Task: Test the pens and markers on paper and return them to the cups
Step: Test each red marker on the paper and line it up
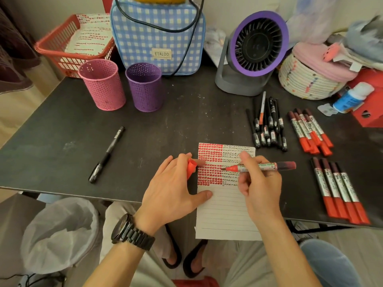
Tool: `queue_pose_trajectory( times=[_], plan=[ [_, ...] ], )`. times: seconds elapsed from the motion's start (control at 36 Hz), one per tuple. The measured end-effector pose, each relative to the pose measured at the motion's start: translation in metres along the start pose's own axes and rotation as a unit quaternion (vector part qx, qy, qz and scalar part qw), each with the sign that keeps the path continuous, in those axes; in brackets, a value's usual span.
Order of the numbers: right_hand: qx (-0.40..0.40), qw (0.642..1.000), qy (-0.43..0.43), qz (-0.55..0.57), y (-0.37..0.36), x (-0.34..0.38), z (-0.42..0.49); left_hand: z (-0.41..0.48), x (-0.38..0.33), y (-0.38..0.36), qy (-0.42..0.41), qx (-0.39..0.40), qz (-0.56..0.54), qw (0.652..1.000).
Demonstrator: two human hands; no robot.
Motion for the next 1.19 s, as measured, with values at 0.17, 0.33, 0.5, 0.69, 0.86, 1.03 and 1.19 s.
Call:
queue_pose_trajectory(
  times=[0.17, 0.33, 0.5, 0.69, 0.86, 1.03, 1.19],
  plan=[
    [0.013, 0.991, -0.065, 0.115, 0.015, 0.011, -0.012, -0.006, 0.001, 0.005, 0.002, -0.028, -0.047, 0.998],
    [0.091, 0.965, -0.126, 0.210, 0.037, 0.015, -0.034, -0.009, 0.008, 0.017, 0.000, -0.095, -0.342, 0.935],
    [0.077, 0.972, -0.126, 0.185, 0.049, 0.011, -0.052, -0.014, 0.004, 0.027, -0.007, -0.149, -0.415, 0.898],
    [0.062, 0.984, -0.078, 0.149, 0.045, 0.017, -0.066, -0.031, -0.026, 0.019, -0.005, -0.082, -0.380, 0.921],
    [0.085, 0.987, -0.051, 0.130, 0.039, 0.020, -0.075, -0.037, -0.034, 0.018, -0.006, -0.075, -0.386, 0.919],
    [0.095, 0.990, -0.052, 0.093, 0.035, 0.018, -0.079, -0.039, -0.038, 0.018, -0.007, -0.058, -0.381, 0.923],
    [0.096, 0.991, -0.058, 0.069, 0.033, 0.015, -0.080, -0.037, -0.045, 0.015, -0.026, -0.022, -0.375, 0.926]
  ],
)
Point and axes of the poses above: each hand's wrist, its own z-axis towards the middle knuckle, its own y-axis out of the back of the hand, x = y × z, the point moved 5 cm from there along z, towards the middle knuckle, and after that the axes turned 7 degrees about -y, right-handed, at the moved point
